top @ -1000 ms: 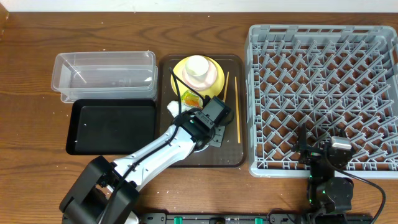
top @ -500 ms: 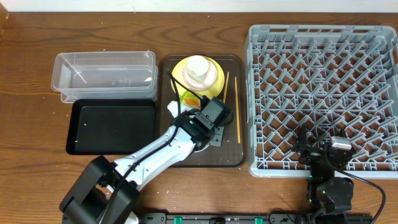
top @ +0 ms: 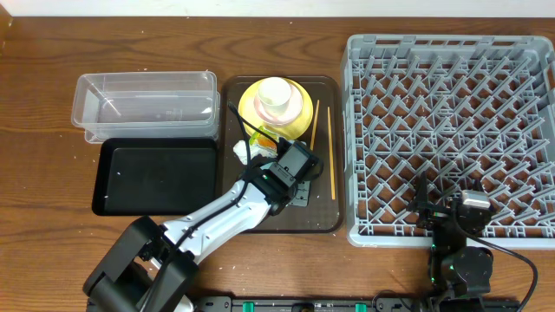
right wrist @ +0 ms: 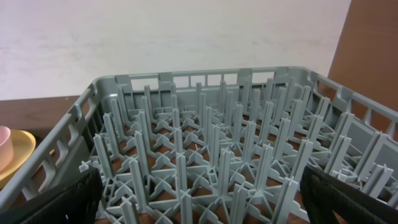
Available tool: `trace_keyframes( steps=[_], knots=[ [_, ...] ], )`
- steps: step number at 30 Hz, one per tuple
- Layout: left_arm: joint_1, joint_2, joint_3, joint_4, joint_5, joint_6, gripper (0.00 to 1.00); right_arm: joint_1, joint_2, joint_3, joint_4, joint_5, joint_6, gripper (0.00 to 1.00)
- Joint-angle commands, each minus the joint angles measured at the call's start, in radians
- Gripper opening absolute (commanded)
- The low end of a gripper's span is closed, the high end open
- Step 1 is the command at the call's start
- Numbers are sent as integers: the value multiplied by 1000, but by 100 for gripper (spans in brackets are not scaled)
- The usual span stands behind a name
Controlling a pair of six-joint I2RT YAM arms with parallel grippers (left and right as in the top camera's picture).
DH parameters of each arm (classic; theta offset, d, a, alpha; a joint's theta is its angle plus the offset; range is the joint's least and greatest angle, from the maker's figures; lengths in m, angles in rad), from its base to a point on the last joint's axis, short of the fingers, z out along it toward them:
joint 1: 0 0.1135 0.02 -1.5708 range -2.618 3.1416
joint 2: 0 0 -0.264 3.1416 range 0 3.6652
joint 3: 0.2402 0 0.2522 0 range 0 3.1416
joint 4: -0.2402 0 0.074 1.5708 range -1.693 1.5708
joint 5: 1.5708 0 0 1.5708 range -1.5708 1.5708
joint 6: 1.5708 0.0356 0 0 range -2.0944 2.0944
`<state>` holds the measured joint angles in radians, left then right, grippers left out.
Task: Sort waste into correct bins and load items into the dishwasher rack
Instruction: 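Grasp the rim of the light-blue bowl with the left gripper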
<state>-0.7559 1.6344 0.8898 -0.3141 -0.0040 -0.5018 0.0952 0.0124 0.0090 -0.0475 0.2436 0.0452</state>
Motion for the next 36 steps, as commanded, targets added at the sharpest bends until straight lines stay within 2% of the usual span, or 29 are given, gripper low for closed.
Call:
trace_keyframes(
  steps=[1, 9, 15, 36],
  knots=[
    [-9, 13, -9, -6, -16, -12, 20, 11, -3, -3, -1, 7, 6, 99],
    [-8, -2, -8, -23, -20, 20, 20, 11, -3, -3, -1, 7, 6, 99],
    [-8, -56, 2, -101, -135, 23, 20, 11, -3, -3, -1, 7, 6, 99],
    [-8, -11, -2, -104, -143, 21, 20, 11, -3, -3, -1, 7, 6, 99]
  ],
)
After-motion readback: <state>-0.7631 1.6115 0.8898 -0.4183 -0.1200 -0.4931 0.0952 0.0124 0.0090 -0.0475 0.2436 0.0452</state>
